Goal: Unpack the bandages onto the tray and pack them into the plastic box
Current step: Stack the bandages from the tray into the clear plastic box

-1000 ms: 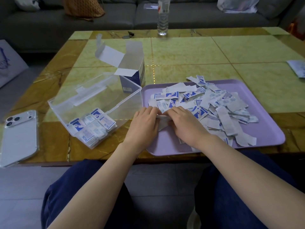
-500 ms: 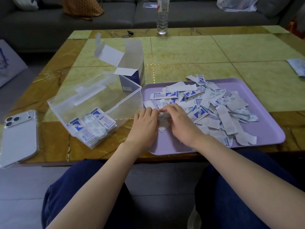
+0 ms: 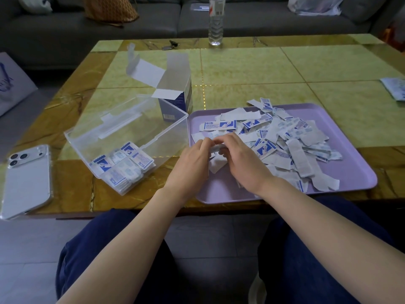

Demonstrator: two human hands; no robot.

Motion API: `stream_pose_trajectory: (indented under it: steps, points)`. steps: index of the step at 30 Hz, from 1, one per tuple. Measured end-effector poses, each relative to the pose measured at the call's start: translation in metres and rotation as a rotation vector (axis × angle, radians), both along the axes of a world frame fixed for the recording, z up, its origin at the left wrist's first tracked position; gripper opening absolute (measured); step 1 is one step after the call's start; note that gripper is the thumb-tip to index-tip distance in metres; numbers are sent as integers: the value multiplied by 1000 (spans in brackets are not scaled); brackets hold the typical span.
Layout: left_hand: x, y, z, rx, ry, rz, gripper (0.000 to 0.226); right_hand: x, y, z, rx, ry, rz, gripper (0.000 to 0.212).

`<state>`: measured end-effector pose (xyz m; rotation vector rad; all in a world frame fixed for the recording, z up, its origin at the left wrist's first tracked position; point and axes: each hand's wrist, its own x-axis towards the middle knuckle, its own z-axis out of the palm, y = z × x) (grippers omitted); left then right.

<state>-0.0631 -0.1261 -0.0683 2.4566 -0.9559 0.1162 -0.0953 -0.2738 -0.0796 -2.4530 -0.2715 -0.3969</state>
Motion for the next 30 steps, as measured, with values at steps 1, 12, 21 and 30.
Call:
stream_pose_trajectory:
  steps: [1, 12, 21, 30]
  points:
    - [0, 1, -1, -7, -2, -8, 35, 0, -1, 0, -28, 5, 1, 29]
    - [0, 16, 4, -276, -153, 73, 8, -7, -4, 13, 37, -84, 42, 16]
    - [-2, 37, 14, -287, -244, 94, 15, -6, 6, 21, 44, -52, -4, 15]
    - [-4, 52, 19, -302, -288, 80, 25, -8, 28, 43, -280, -259, -9, 21]
